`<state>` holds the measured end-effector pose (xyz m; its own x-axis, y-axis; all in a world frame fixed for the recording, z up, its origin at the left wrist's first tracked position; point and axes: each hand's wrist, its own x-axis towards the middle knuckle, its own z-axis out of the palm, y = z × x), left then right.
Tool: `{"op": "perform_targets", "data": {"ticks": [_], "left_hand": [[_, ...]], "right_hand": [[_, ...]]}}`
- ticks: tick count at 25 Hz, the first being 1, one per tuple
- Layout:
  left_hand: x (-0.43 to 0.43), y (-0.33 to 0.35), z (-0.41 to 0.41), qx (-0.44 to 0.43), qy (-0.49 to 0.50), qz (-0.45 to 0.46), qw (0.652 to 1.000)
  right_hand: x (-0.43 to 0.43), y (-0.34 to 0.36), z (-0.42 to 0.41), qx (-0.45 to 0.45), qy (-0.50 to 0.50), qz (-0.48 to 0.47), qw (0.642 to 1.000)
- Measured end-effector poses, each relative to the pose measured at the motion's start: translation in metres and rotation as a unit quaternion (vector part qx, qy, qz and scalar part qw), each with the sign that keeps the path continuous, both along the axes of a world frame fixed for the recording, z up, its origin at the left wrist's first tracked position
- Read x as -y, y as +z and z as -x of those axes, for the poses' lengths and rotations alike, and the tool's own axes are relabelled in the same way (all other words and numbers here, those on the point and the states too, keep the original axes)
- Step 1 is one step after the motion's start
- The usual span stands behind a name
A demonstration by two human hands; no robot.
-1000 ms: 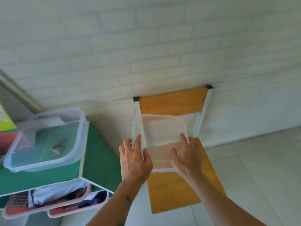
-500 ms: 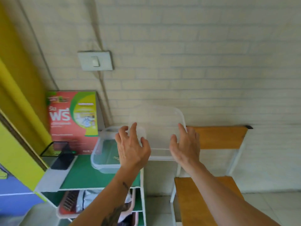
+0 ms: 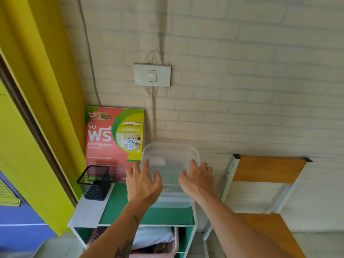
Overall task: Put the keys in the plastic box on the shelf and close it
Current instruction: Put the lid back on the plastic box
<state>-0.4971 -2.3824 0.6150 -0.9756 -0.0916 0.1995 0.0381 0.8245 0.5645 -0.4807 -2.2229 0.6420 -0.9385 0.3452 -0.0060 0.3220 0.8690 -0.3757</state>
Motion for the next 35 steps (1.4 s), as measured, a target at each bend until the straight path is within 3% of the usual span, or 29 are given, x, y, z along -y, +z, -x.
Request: {"op": "perform_targets", "data": {"ticks": [16, 25, 30, 35], "left_hand": [[-0.002, -0.023, 0.007, 0.049, -0.01, 0.035, 0.998], [-0.006, -0.011, 0.019, 0.071, -0.017, 0.12, 0.99], [-0.013, -0.002, 0.039, -0.039, -0.156, 0.197, 0.967], [0.001, -0.011, 0.068, 0.019, -0.242, 0.294, 0.925]], "right_hand": [[-0.008, -0.022, 0.012, 0.04, 0.017, -0.006, 0.999], [-0.015, -0.022, 0.019, 0.067, 0.049, -0.061, 0.995], [-0.014, -0.026, 0.034, -0.002, 0.114, -0.089, 0.99], [-0.028, -0.04, 0.051, 0.052, 0.169, -0.107, 0.978]]}}
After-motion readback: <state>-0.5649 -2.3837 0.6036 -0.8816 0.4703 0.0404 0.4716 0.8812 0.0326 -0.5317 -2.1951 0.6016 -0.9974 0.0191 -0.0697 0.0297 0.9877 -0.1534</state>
